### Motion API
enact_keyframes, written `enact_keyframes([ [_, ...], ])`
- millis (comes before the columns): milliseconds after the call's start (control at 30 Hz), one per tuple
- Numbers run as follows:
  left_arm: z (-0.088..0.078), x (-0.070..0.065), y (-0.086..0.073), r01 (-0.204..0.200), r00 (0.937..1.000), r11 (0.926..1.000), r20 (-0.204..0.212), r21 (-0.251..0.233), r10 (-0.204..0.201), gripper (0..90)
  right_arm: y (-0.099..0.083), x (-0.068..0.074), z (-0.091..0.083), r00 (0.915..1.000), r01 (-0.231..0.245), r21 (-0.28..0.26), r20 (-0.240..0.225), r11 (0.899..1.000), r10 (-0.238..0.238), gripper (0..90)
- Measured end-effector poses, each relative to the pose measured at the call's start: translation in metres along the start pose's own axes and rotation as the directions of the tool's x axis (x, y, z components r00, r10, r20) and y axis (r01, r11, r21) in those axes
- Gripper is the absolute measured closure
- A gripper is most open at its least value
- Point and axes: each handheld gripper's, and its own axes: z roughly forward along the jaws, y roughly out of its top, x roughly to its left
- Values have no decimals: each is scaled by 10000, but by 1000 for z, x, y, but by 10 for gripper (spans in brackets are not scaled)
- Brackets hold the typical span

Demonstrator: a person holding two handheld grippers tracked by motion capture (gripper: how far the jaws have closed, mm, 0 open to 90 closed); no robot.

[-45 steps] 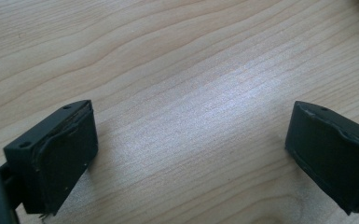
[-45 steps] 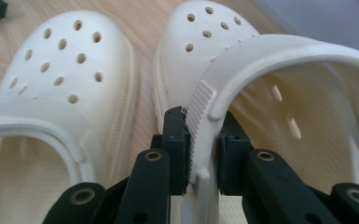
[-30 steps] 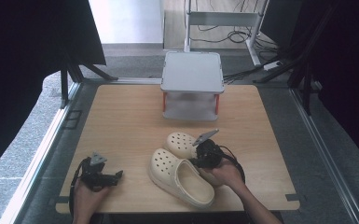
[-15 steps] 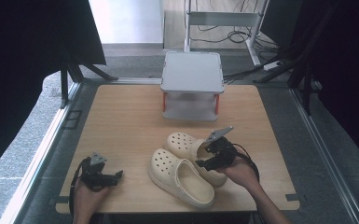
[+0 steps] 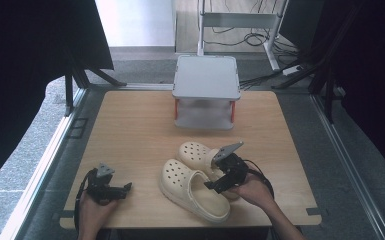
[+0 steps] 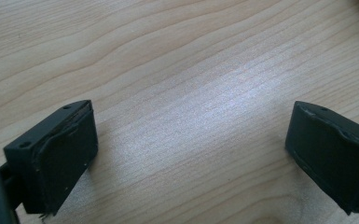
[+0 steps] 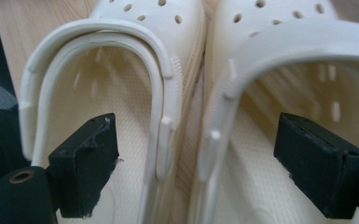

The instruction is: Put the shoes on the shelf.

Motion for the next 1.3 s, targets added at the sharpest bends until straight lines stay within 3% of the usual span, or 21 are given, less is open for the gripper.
enact_keyframes([
  [233,0,0,0,27,10000,10000,-3,-24,-27,22,4,1,23,9999,-74,170,-68,9998,76,156],
  [433,0,0,0,27,10000,10000,-3,-24,-27,22,9,3,35,10000,14,280,33,9996,-15,229],
  [733,0,0,0,21,10000,10000,-5,-20,-21,22,19,8,45,9987,45,550,501,9985,-73,437],
  [933,0,0,0,38,10000,10000,1,-32,-38,22,21,9,46,9957,-84,971,928,9952,-6,649],
  [1300,0,0,0,13,10000,10000,-2,-15,-13,22,22,6,39,9982,-405,1071,486,9934,354,672],
])
